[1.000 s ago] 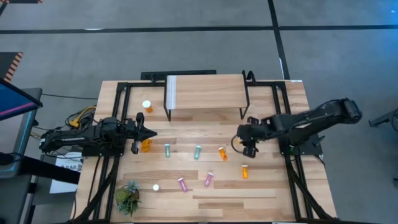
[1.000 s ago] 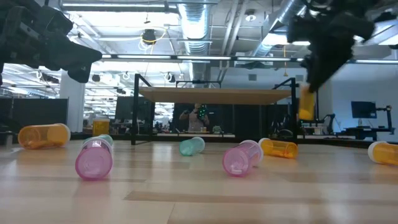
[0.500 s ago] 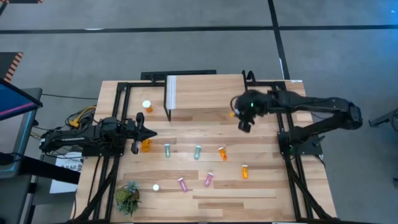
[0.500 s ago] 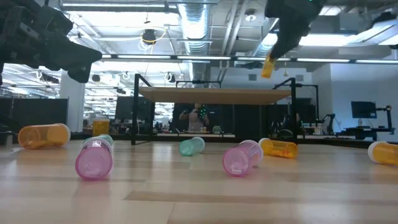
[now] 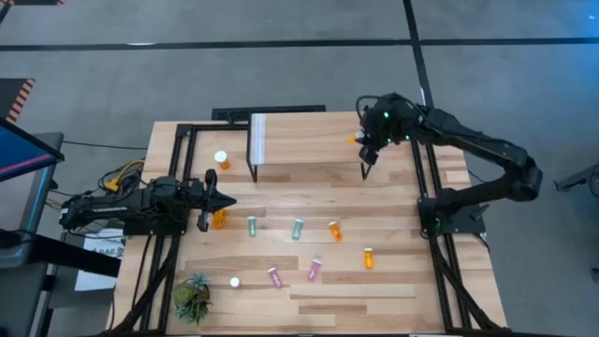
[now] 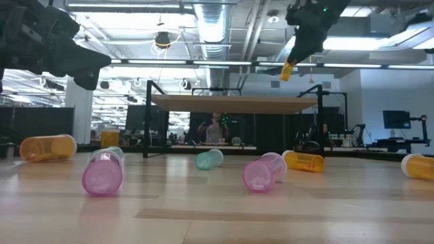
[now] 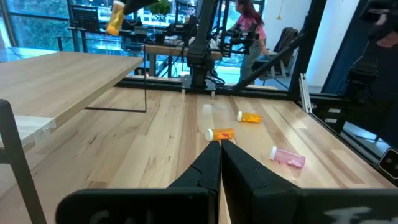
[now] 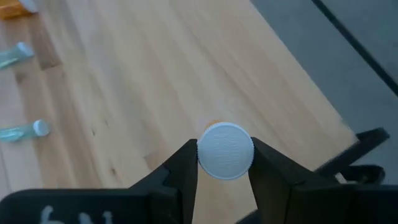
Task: Pick and place medicine bottles onto shelf by color
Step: Put the top right small orange pill bottle on the shelf
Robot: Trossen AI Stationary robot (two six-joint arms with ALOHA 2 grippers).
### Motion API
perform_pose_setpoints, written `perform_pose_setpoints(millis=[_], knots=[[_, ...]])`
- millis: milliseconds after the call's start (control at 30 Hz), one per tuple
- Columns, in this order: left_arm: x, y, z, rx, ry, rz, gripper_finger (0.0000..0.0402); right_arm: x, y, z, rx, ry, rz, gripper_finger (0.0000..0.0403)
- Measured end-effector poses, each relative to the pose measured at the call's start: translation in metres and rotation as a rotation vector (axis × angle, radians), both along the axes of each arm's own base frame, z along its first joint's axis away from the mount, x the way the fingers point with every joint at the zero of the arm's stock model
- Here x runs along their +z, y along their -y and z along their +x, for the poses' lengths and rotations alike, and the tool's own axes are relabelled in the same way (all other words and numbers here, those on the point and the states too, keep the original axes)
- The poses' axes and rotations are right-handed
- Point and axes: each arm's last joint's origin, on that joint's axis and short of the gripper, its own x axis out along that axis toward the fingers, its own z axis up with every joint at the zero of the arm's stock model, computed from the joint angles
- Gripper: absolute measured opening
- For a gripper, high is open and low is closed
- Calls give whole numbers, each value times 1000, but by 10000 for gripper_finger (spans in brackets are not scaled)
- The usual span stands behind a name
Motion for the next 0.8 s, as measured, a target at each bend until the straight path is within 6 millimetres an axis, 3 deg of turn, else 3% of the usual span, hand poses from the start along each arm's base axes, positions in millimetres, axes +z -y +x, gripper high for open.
perform_pose_setpoints(millis=[367,600,800], knots=[[0,0,0,0,0,0,0,5,49,28,-46,-85,48,143],[0,0,0,0,0,0,0,14,76,31,-110,-141,93,143],[0,0,0,0,0,0,0,4,91,30,-161,-193,153,143]])
